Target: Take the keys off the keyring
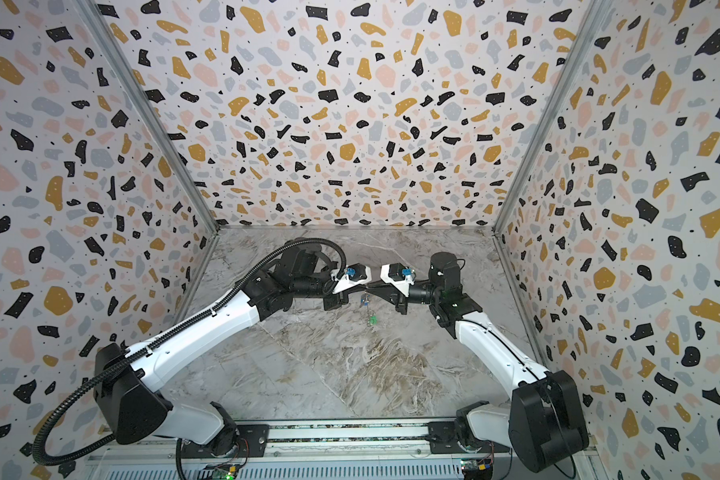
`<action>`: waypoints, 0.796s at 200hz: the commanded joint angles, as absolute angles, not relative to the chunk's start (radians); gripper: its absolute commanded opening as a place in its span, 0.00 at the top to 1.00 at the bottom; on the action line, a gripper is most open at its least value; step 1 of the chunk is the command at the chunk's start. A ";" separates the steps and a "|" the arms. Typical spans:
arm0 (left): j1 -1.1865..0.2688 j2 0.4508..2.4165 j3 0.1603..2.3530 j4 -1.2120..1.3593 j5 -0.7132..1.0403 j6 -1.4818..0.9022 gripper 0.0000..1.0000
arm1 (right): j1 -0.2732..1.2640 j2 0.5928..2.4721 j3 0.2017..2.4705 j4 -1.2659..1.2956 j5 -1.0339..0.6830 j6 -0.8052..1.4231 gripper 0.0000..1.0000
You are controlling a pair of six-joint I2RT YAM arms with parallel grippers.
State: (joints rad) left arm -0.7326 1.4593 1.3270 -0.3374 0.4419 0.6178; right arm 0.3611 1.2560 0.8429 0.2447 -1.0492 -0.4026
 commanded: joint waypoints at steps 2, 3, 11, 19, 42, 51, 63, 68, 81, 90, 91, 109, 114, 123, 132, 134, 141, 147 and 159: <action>-0.741 1.449 1.367 -0.314 0.450 0.627 1.00 | 0.369 1.258 0.877 0.198 -1.040 -0.424 0.88; -0.741 1.449 1.367 -0.313 0.450 0.627 1.00 | 0.370 1.258 0.877 0.199 -1.040 -0.425 0.88; -0.741 1.448 1.365 -0.313 0.450 0.627 1.00 | 0.370 1.256 0.875 0.198 -1.039 -0.425 0.89; -0.741 1.448 1.363 -0.313 0.448 0.627 1.00 | 0.370 1.255 0.874 0.196 -1.036 -0.427 0.89; -0.741 1.445 1.358 -0.306 0.452 0.627 1.00 | 0.369 1.251 0.877 0.180 -1.027 -0.438 0.93; -0.741 1.443 1.356 -0.305 0.451 0.627 1.00 | 0.370 1.250 0.877 0.174 -1.026 -0.440 0.95; -0.741 1.442 1.350 -0.301 0.452 0.626 1.00 | 0.370 1.248 0.876 0.177 -1.029 -0.441 0.98; -0.741 1.442 1.349 -0.296 0.451 0.627 1.00 | 0.369 1.246 0.873 0.179 -1.030 -0.440 0.99; -0.735 1.430 1.329 -0.280 0.434 0.621 1.00 | 0.370 1.243 0.868 0.198 -1.032 -0.427 1.00; -0.722 1.412 1.299 -0.236 0.441 0.599 0.87 | 0.368 1.239 0.860 0.225 -1.039 -0.403 1.00; -0.719 1.409 1.294 -0.229 0.444 0.595 0.86 | 0.368 1.239 0.859 0.227 -1.041 -0.402 1.00; -0.666 1.351 1.181 -0.047 0.540 0.482 0.74 | 0.368 1.238 0.839 0.299 -1.067 -0.346 1.00; -0.650 1.334 1.142 0.018 0.563 0.443 0.74 | 0.368 1.238 0.832 0.320 -1.073 -0.327 1.00; -0.631 1.305 1.077 0.133 0.592 0.376 0.73 | 0.368 1.239 0.821 0.355 -1.084 -0.300 1.00; -0.624 1.284 1.021 0.221 0.601 0.328 0.73 | 0.368 1.238 0.811 0.381 -1.094 -0.280 1.00; -0.623 1.283 1.010 0.237 0.604 0.319 0.73 | 0.368 1.239 0.809 0.389 -1.096 -0.274 1.00; -0.623 1.275 0.983 0.289 0.613 0.298 0.74 | 0.368 1.240 0.805 0.411 -1.104 -0.258 1.00; -0.623 1.272 0.967 0.315 0.621 0.283 0.74 | 0.368 1.240 0.802 0.426 -1.108 -0.244 1.00; -0.623 1.277 0.943 0.358 0.640 0.249 0.74 | 0.369 1.244 0.799 0.444 -1.116 -0.229 1.00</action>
State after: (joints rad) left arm -0.6182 1.2869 0.9901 0.1020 0.5579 0.3847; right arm 0.3649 1.2625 0.8040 0.3405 -1.0698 -0.3061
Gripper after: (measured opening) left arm 0.262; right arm 0.045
